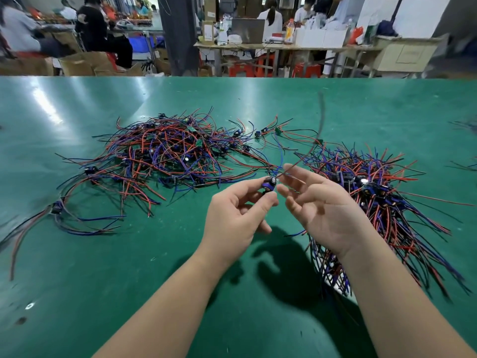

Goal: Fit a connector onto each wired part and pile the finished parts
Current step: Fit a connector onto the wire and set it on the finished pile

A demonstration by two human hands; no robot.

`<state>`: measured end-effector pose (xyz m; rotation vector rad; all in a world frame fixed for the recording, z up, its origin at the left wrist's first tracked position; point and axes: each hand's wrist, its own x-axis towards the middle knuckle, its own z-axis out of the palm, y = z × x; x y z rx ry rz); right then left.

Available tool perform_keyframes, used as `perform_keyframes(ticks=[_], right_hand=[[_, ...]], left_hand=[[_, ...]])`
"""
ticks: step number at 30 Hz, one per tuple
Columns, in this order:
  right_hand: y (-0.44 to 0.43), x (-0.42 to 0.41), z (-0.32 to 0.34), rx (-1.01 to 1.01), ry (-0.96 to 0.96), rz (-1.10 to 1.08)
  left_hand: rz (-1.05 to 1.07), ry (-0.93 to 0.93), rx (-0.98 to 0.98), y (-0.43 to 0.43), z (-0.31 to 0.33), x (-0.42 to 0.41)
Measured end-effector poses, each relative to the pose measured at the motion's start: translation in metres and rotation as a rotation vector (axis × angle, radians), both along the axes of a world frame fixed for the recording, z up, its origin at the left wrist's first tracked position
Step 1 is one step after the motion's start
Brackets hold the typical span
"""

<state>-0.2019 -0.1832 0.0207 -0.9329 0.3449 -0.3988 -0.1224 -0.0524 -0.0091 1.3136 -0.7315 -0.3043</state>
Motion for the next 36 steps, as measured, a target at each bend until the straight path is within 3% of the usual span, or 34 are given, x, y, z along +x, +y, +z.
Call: perform_keyframes(ticks=[3, 7, 13, 18, 24, 30, 36], right_hand=[[0.006, 0.001, -0.002, -0.095, 0.000, 0.064], [0.007, 0.002, -0.004, -0.130, -0.016, -0.019], [0.006, -0.001, -0.004, -0.400, 0.057, -0.070], [-0.002, -0.006, 0.002, -0.593, 0.044, -0.163], [-0.021, -0.014, 0.013, -0.415, -0.009, -0.417], [-0.021, -0.012, 0.010, -0.331, -0.002, -0.439], [-0.030, -0.008, 0.008, -0.086, 0.026, -0.335]], left_hand=[[-0.049, 0.035, 0.047, 0.001, 0.000, -0.002], [-0.099, 0.066, 0.062, 0.001, 0.003, -0.004], [-0.201, 0.395, 0.060, 0.004, 0.011, -0.001], [-0.301, 0.319, 0.187, 0.008, 0.013, 0.000], [-0.516, 0.210, 0.391, 0.013, 0.011, -0.002], [-0.594, -0.042, 0.559, 0.014, 0.010, -0.002], [-0.646, 0.046, 0.342, 0.016, 0.016, -0.003]])
